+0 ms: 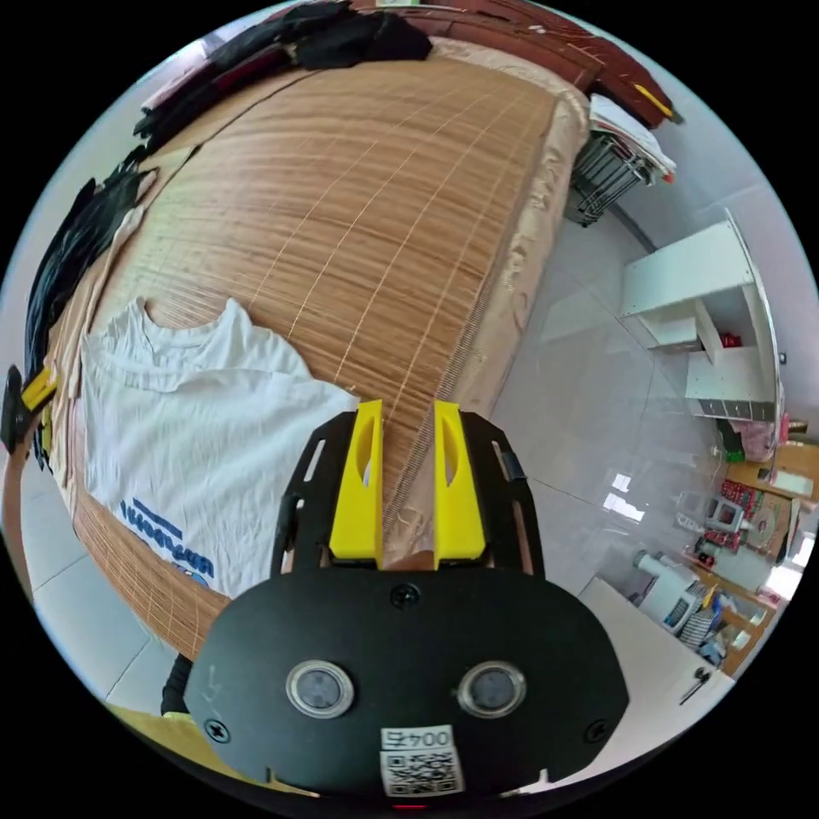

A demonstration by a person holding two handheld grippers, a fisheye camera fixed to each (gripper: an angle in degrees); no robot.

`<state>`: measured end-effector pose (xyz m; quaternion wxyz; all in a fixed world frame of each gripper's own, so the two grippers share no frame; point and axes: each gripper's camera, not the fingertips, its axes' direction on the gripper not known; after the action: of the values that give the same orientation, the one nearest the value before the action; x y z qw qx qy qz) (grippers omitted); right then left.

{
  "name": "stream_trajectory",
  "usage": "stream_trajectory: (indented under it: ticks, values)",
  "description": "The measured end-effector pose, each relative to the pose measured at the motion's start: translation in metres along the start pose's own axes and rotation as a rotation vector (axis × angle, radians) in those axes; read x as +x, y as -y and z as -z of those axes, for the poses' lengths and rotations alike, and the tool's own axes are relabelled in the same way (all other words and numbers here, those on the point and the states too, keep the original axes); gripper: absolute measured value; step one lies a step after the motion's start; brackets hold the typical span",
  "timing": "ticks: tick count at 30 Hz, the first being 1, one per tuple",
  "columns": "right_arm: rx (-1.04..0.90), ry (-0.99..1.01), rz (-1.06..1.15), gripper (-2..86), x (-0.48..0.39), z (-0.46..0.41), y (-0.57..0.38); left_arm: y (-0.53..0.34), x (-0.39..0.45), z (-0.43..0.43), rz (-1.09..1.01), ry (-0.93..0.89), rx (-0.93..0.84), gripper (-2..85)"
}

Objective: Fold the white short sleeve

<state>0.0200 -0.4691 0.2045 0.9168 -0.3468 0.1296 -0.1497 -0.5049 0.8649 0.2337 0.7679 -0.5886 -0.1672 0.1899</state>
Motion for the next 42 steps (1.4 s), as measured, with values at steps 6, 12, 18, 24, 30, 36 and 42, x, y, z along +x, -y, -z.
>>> stream_trajectory:
  ticks: [6, 12, 18, 24, 30, 36, 42]
  values:
    - [0.097, 0.12, 0.024, 7.6, 0.024, 0.018, -0.164, -0.199, 0.049, 0.04, 0.137, -0.181, 0.076, 2.6]
    - [0.138, 0.172, -0.025, 6.2, 0.002, 0.082, -0.371, -0.373, 0.11, 0.108, 0.151, -0.229, 0.088, 1.6]
    - [0.156, 0.111, -0.088, 4.2, -0.046, 0.153, -0.53, -0.45, 0.158, 0.152, 0.035, -0.28, 0.147, 1.5]
    - [0.209, 0.084, -0.092, 0.4, -0.068, 0.196, -0.593, -0.487, 0.162, 0.19, 0.103, -0.335, 0.137, 1.3]
    - [0.297, 0.066, -0.04, -0.6, -0.054, 0.231, -0.633, -0.504, 0.183, 0.246, 0.182, -0.265, 0.136, 1.3]
    - [0.364, 0.093, 0.029, -0.7, -0.019, 0.232, -0.667, -0.538, 0.237, 0.344, 0.258, -0.187, 0.158, 1.2]
    - [0.398, 0.098, 0.043, 0.0, 0.002, 0.222, -0.69, -0.566, 0.311, 0.433, 0.216, -0.101, 0.163, 1.4]
